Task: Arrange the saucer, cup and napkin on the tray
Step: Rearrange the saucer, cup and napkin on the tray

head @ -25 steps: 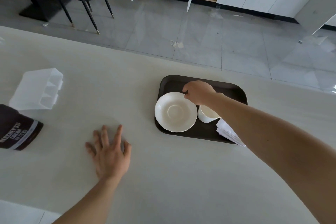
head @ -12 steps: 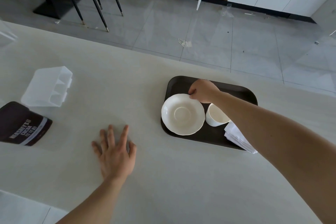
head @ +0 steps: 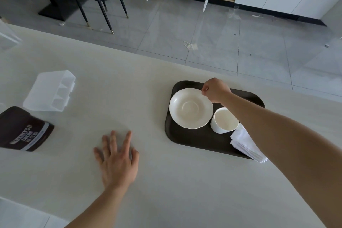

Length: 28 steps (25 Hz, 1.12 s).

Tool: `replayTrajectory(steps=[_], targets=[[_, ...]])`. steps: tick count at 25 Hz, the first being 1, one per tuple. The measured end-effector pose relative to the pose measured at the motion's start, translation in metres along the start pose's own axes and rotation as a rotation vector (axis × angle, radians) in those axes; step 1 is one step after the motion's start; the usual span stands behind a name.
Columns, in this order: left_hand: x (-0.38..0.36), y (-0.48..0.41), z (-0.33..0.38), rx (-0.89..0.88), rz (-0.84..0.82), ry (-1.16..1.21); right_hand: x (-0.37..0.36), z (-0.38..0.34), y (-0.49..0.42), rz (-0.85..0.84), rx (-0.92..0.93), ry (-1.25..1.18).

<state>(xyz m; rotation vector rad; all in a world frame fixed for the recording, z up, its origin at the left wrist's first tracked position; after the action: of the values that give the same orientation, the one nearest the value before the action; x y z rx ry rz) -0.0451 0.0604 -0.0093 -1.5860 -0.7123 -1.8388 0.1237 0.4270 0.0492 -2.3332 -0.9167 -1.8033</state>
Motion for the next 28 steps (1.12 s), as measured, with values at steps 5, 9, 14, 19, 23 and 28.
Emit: replayTrajectory(steps=[5,9,14,19,23,28], targets=[[0.001,0.000,0.000,0.003,0.012,0.008,-0.003,0.020,-0.004,-0.014,-0.135,-0.134],[-0.001,0.000,0.000,0.003,0.011,0.006,-0.003,0.033,-0.007,0.001,-0.221,-0.271],[0.000,-0.001,0.001,0.004,0.015,0.007,-0.005,0.043,-0.007,0.023,-0.298,-0.419],[-0.003,-0.001,-0.001,0.008,0.016,0.004,-0.009,0.047,-0.007,0.032,-0.345,-0.510],[-0.004,-0.002,-0.002,0.006,0.024,0.004,-0.010,0.049,-0.007,0.032,-0.376,-0.553],[-0.005,-0.002,-0.003,0.007,0.020,-0.004,-0.012,0.050,-0.007,0.013,-0.382,-0.583]])
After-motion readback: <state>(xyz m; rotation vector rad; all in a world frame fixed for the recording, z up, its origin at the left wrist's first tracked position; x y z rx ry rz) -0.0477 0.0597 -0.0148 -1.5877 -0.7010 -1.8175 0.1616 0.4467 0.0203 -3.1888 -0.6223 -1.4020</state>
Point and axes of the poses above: each hand's wrist, its own y-axis away from the middle knuckle, its own x-axis out of the back of the hand, z = x × y, the point moved 8 cm from there along -y, towards the middle knuckle
